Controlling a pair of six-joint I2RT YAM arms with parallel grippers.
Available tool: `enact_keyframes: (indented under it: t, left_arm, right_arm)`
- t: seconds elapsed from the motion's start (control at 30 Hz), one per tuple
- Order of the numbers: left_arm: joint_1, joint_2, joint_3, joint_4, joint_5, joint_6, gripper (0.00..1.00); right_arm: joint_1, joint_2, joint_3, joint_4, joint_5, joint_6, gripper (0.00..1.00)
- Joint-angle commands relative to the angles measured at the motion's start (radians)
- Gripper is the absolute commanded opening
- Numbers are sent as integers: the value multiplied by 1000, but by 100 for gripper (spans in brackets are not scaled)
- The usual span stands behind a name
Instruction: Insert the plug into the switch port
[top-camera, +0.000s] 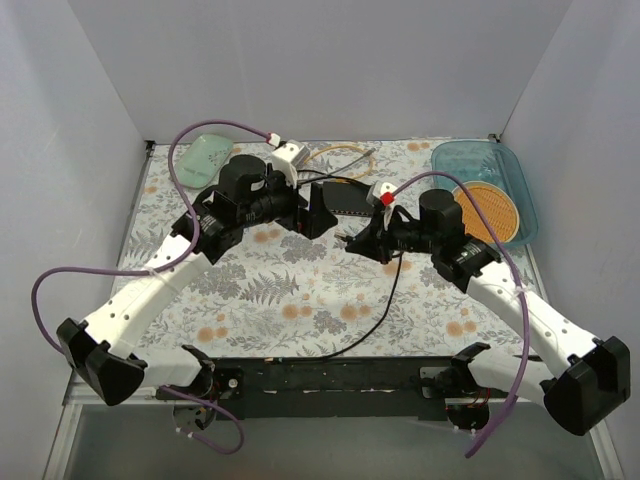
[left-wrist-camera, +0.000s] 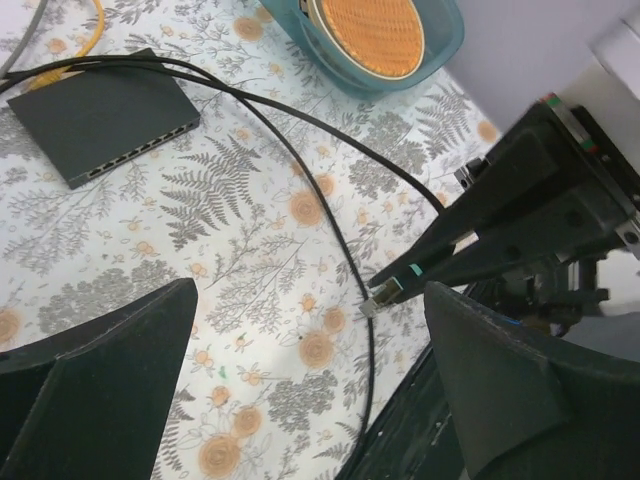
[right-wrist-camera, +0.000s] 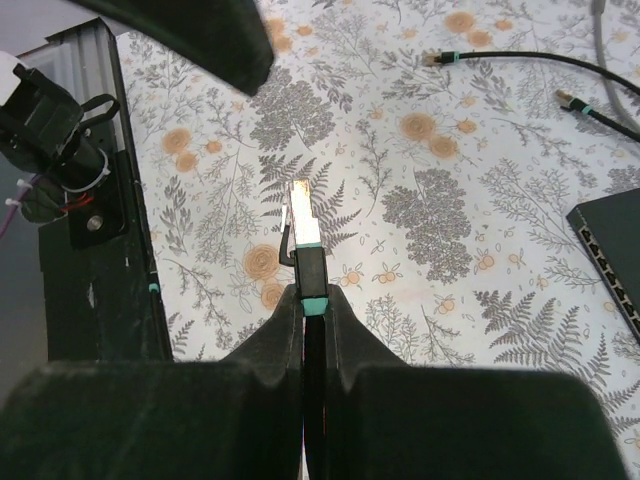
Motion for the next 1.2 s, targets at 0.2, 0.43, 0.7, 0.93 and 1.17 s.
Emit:
enact_keyframes:
  t: [0.2,0.43,0.7,0.93,1.17]
  left_arm:
    - [82,98,-16,103,349,-294,93]
    - [82,149,-13,139,443,-376,88]
    - [82,143,-37,148,493,-396,70]
    - [82,141,-65,154,487,-391,64]
    - [81,14,-130,246,287,-270,75]
  right_arm:
    - [86,-159,-23,31,305,-3,1]
    - [214,-145,-5,-38,560,-77,1]
    - [274,-191,-45,1,778,-81,1]
    - [276,-177,-35,7,768,-77,1]
    - [276,-146,0,-18,599,-89,1]
